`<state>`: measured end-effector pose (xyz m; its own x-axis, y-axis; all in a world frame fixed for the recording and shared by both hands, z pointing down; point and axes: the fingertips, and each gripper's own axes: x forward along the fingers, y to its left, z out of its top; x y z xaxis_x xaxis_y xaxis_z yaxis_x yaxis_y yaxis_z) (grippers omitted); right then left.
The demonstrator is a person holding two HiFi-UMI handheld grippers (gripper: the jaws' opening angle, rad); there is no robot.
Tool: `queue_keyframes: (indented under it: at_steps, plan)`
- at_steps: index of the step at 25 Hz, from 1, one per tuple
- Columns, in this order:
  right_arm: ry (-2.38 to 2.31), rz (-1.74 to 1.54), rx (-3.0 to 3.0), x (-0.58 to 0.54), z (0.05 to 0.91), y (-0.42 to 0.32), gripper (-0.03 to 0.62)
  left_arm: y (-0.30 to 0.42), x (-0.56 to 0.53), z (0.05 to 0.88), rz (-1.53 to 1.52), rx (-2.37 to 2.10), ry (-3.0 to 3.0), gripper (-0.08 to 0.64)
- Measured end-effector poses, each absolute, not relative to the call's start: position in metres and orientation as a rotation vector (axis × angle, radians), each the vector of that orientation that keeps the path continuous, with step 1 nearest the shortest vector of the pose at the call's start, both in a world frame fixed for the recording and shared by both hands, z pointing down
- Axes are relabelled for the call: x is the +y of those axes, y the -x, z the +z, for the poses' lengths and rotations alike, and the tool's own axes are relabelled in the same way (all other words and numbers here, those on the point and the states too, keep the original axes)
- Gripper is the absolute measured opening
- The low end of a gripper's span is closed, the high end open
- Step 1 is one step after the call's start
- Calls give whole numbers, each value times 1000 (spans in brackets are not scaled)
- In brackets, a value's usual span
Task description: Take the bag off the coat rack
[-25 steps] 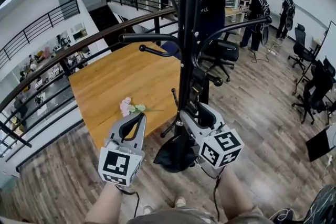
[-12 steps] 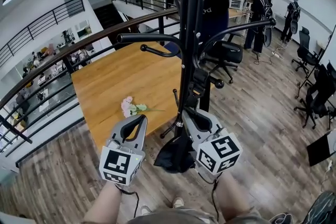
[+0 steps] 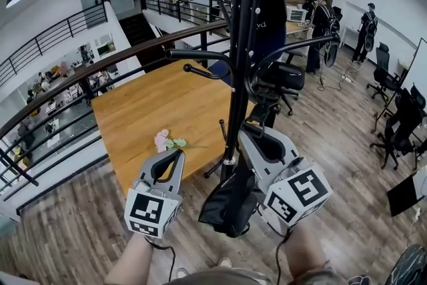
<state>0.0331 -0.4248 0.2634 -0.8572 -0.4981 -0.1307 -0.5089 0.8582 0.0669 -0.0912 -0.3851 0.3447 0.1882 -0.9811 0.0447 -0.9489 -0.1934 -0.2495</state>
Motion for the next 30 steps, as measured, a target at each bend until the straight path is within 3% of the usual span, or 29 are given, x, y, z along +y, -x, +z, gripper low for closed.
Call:
queue_keyframes:
  at_steps: [19,30]
  plan:
    - [761,194,2813,-374,189,-53,72,115,-339,318,-234,1907,2227,15]
    - [561,195,2829,-321,172,-6,71,168,-281,268,-245,1978,2013,15]
